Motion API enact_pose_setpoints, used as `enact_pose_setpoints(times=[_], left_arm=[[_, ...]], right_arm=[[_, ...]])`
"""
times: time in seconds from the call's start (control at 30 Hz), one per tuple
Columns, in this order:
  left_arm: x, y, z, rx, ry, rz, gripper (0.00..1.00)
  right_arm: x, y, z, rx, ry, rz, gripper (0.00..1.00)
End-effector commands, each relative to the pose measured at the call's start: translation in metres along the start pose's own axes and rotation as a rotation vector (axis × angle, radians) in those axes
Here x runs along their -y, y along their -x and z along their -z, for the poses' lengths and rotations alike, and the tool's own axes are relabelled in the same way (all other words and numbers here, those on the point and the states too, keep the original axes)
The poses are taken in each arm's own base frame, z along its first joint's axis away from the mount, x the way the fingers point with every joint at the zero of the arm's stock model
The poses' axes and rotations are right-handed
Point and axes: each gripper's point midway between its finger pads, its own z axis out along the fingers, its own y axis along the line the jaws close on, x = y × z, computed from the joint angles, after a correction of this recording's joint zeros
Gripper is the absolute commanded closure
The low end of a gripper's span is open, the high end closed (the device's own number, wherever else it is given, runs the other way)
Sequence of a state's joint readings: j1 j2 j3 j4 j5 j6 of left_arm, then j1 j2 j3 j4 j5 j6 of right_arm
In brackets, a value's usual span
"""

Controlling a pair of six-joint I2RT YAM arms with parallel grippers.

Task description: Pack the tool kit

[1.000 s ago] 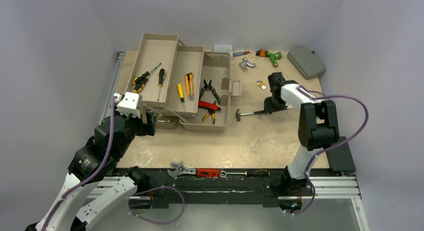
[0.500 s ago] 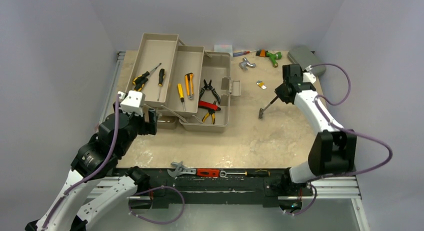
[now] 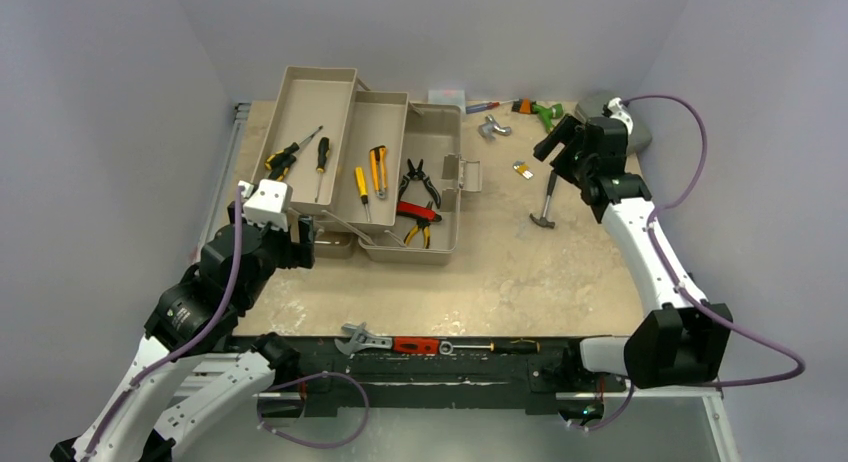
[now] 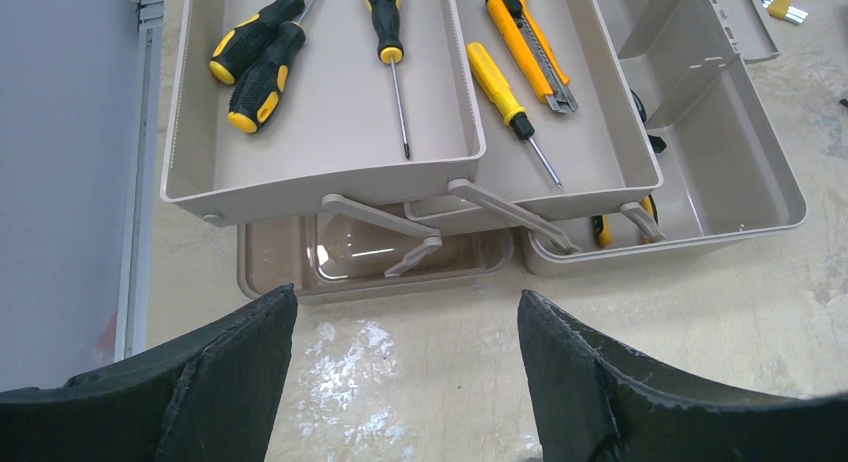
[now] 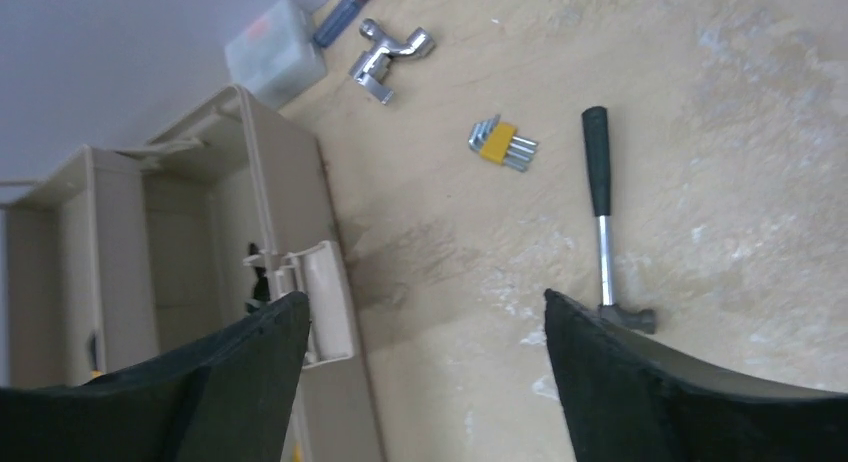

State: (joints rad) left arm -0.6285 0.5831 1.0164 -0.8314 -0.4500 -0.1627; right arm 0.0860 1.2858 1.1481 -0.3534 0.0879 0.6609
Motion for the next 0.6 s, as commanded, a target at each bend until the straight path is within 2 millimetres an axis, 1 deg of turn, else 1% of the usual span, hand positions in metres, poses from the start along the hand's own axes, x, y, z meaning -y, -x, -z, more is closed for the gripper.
enact_pose_setpoints(times=[0.0,0.1,0.17,0.3,0.4,0.47,0.57], left_arm=[[-0.002,0.005,-0.002,0.015,0.014,-0.008,0.22],[-0.001,0.005,-0.003,0.014,0.009,-0.008,0.22],[0.001,0.004,-0.004,0.011,0.002,-0.01,0.22],[0.002,0.005,-0.003,0.012,-0.009,-0.009,0.22],[0.004,0.005,-0.003,0.014,-0.019,-0.007,0.22],[0.005,0.005,-0.004,0.011,-0.024,-0.008,0.22],[0.006,0.005,-0.003,0.014,-0.028,-0.007,0.22]], right_arm=[[0.013,0.005,-0.01,-0.004,-0.079,0.101,0.08],[0.03,-0.004,-0.03,-0.033,-0.151,0.16,0.07],[0.04,-0.012,-0.044,-0.068,-0.195,0.187,0.1],[0.062,-0.036,-0.07,-0.131,-0.271,0.211,0.17],[0.081,-0.049,-0.083,-0.147,-0.338,0.224,0.2],[0.092,-0.056,-0.092,-0.159,-0.382,0.237,0.25],[0.101,-0.067,-0.104,-0.201,-0.414,0.255,0.3]])
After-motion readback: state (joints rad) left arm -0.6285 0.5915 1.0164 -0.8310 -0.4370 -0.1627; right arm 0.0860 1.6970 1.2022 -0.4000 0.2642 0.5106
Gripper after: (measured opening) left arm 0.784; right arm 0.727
